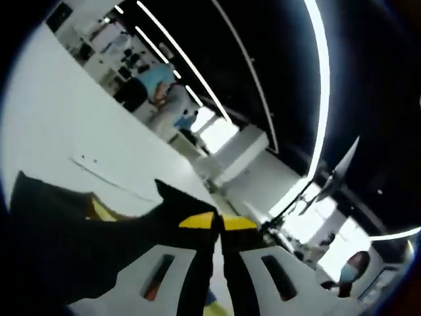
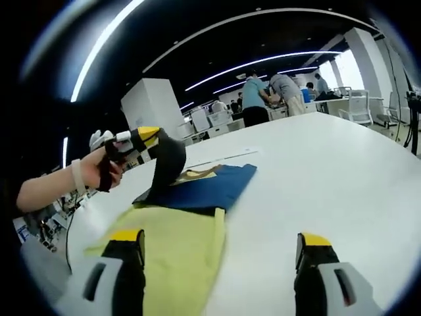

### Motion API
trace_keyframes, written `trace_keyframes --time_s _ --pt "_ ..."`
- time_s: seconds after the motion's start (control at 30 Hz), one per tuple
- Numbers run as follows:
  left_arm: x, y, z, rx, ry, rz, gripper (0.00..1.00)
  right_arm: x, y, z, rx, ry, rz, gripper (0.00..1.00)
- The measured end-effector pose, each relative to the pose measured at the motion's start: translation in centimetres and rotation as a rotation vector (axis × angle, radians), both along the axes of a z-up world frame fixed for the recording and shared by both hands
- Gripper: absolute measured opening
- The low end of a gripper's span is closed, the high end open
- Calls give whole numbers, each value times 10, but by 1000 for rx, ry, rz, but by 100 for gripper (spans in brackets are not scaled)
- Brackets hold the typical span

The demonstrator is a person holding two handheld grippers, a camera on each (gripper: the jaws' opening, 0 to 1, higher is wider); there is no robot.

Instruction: Fold the garment on the visible template until the final outline fits inside the template.

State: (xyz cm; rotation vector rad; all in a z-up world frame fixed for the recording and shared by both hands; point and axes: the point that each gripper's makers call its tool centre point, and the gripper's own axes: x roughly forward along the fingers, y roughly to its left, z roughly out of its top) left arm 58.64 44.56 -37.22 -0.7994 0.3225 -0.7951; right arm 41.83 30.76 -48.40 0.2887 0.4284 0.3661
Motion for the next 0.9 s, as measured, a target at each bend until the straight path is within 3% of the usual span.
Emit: trace_keyframes --time_s 0.13,0.5,0.9 --pt "0 -17 -18 3 30 -19 0 -2 -4 0 6 1 -15 96" --pt "-13 -50 -95 131 113 -99 0 -12 -13 -17 5 20 -31 96" --pt "-21 -70 -116 141 156 -148 0 -9 -9 -29 -2 22 -15 96"
